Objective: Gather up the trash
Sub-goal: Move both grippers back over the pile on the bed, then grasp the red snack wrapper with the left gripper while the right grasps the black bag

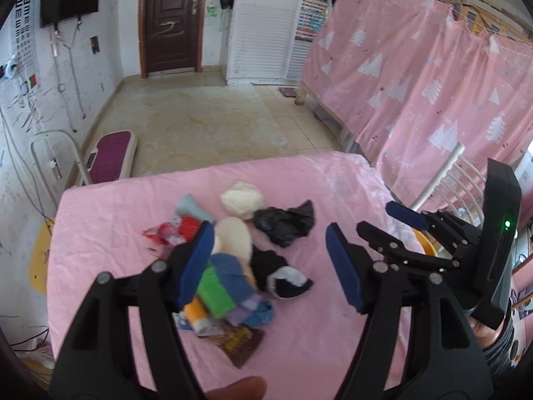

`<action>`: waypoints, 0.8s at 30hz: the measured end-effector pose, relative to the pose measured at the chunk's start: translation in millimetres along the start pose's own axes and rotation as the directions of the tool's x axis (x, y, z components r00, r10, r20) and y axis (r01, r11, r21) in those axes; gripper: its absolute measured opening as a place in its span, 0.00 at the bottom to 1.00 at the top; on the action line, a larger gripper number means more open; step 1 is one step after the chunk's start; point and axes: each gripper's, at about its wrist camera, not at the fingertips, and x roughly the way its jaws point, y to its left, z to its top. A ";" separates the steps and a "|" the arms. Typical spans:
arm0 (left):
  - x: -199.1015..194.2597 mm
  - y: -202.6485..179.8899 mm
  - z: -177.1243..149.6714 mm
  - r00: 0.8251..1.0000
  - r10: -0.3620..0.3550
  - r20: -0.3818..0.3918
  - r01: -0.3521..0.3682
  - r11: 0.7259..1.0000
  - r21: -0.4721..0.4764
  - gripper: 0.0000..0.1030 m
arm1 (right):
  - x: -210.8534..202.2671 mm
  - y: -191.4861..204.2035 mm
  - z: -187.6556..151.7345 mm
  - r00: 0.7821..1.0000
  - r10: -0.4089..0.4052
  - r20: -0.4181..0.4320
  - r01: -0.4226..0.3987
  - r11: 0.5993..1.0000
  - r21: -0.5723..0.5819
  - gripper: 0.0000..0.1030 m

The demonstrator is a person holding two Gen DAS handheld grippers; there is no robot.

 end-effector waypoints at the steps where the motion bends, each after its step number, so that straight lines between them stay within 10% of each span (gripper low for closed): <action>1: -0.1 4.6 0.8 1.000 0.006 -0.001 -0.006 1.000 -0.008 0.65 | 3.3 4.5 2.2 1.000 0.003 -0.002 -0.003 1.000 -0.004 0.43; 24: 63.4 107.0 8.7 0.975 0.123 -0.184 -0.156 0.972 -0.177 0.71 | 82.5 42.4 26.3 0.987 0.104 -0.123 -0.108 0.994 -0.022 0.58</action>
